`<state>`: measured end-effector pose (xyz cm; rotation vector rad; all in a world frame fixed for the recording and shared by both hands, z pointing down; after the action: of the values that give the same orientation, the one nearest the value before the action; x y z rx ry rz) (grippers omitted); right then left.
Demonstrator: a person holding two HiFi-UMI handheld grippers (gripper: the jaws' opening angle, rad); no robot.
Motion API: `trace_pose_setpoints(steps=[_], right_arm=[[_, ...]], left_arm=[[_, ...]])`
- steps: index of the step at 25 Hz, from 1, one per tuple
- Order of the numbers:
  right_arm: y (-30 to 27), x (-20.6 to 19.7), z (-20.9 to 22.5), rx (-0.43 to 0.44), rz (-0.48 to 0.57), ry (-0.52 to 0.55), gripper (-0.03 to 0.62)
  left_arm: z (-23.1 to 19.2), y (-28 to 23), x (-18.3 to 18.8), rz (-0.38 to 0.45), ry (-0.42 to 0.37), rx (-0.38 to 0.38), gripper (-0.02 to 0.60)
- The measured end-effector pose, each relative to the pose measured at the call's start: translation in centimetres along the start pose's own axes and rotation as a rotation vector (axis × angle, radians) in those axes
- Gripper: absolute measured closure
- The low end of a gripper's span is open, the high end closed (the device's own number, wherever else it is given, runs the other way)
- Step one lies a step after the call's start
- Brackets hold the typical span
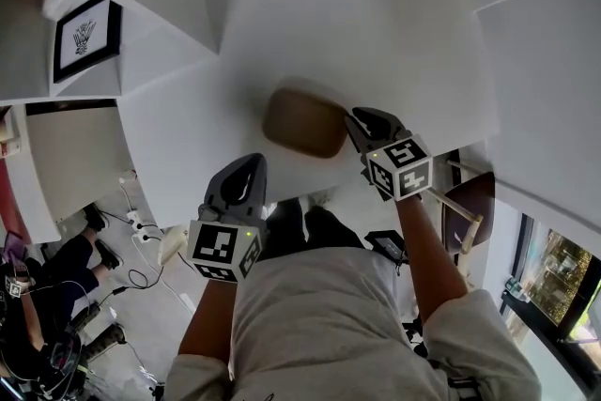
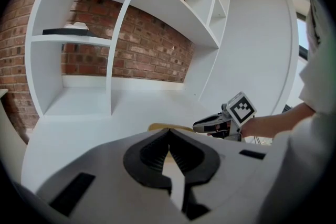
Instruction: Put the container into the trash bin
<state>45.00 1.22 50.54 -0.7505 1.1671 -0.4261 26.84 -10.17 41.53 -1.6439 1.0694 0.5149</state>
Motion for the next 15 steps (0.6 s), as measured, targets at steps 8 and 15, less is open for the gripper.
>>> trace_pose_setpoints(steps=[8,15], right_arm=[[-1.4,-0.6,0.3,0.015,-0.038,-0.017,0.486],[-2.5,-0.8,0.3,0.024,-0.072,-0.021,0.487]], left_arm=[[-0.4,-0.1,-0.7,-0.006,0.021,0.012,0.566],[-0.6,0.0,-1.1,-0.012,0.034,0.019,0.566]])
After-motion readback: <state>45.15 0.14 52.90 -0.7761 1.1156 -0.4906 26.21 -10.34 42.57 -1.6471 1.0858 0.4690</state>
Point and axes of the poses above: the fingertips, and each gripper's own axes: y backward along the fingers, z to its right, x out of its top, the point moved 4 cm from there along y, backward along the fingers, and after that the axes turned 5 degrees about -x, right-handed, at the moved point
